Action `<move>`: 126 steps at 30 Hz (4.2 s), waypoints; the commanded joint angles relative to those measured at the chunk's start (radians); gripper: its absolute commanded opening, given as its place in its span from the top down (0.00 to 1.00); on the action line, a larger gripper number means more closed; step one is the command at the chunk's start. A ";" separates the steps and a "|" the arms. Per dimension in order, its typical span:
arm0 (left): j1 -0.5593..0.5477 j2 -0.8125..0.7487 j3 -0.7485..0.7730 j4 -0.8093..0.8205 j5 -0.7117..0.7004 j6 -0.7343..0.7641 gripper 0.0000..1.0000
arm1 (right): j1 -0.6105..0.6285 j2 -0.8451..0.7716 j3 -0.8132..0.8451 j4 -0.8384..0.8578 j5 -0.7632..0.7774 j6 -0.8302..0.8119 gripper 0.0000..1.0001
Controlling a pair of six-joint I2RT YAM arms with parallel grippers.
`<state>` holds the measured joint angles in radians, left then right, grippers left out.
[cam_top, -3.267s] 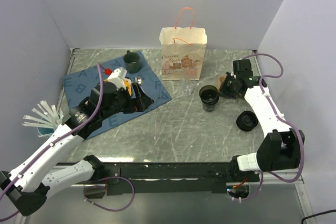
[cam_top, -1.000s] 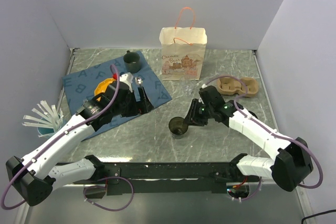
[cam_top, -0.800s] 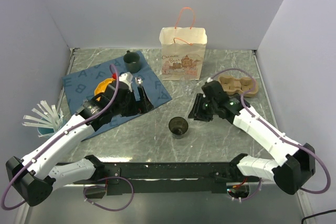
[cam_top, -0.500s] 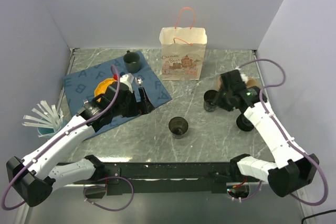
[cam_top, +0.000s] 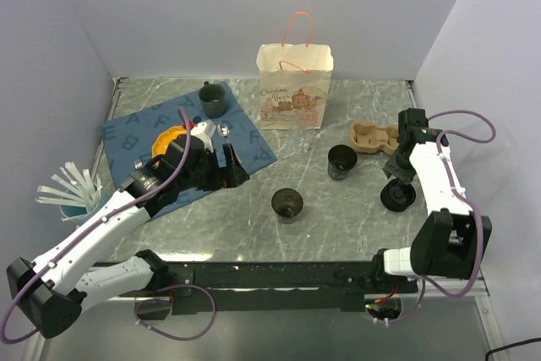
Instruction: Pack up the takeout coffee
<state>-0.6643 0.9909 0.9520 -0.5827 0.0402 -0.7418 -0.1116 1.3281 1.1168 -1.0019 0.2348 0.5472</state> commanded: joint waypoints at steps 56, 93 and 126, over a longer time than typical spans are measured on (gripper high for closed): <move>0.003 -0.001 0.004 0.000 -0.031 0.024 0.01 | -0.117 0.074 -0.041 0.143 -0.078 -0.064 0.80; 0.011 0.075 0.343 0.176 0.423 -0.019 0.18 | 0.305 -0.511 -0.160 1.215 -1.381 0.508 0.82; -0.030 -0.009 0.024 0.928 0.615 0.363 0.40 | 0.503 -0.426 -0.198 1.508 -1.355 0.921 0.83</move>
<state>-0.6804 0.9737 0.9489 0.2474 0.5983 -0.4191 0.3676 0.9245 0.9249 0.4622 -1.1496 1.4525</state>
